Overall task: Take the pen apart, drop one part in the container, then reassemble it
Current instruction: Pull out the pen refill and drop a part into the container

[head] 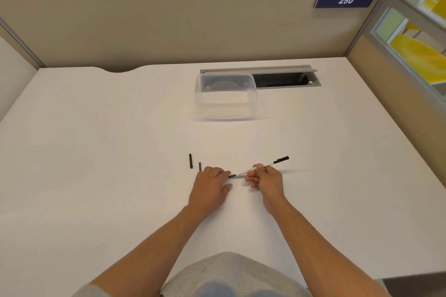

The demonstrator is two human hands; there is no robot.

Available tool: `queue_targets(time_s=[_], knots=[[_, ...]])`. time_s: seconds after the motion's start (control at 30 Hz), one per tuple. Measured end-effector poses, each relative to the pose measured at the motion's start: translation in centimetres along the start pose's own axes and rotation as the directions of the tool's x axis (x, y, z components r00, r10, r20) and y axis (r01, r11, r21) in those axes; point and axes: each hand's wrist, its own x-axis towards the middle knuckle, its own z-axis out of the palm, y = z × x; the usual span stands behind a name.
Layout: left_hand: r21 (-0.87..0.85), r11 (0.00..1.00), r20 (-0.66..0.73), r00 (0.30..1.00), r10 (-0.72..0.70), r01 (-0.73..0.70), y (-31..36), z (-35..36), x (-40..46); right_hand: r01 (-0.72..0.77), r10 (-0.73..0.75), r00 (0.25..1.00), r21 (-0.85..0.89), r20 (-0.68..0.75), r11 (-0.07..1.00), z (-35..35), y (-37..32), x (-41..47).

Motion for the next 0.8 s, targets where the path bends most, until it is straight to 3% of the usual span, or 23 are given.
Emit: queue_targets(time_s=[0.37, 0.57, 0.8], knots=[[-0.078, 0.997, -0.089, 0.996, 0.001, -0.008, 1.3, 0.0, 1.7, -0.035, 0.032, 0.998, 0.06, 0.045, 0.998, -0.4, -1.0, -0.6], [-0.017, 1.0, -0.146, 0.989, -0.001, -0.001, -0.5, -1.3, 1.1, -0.038, 0.034, 0.999, 0.101, 0.04, 0.994, -0.8, -2.0, -0.4], [-0.031, 0.996, -0.236, 0.968, -0.087, 0.082, -3.3, -3.1, 0.5, -0.062, 0.055, 0.997, 0.133, 0.05, 0.989, -0.8, -2.8, 0.0]])
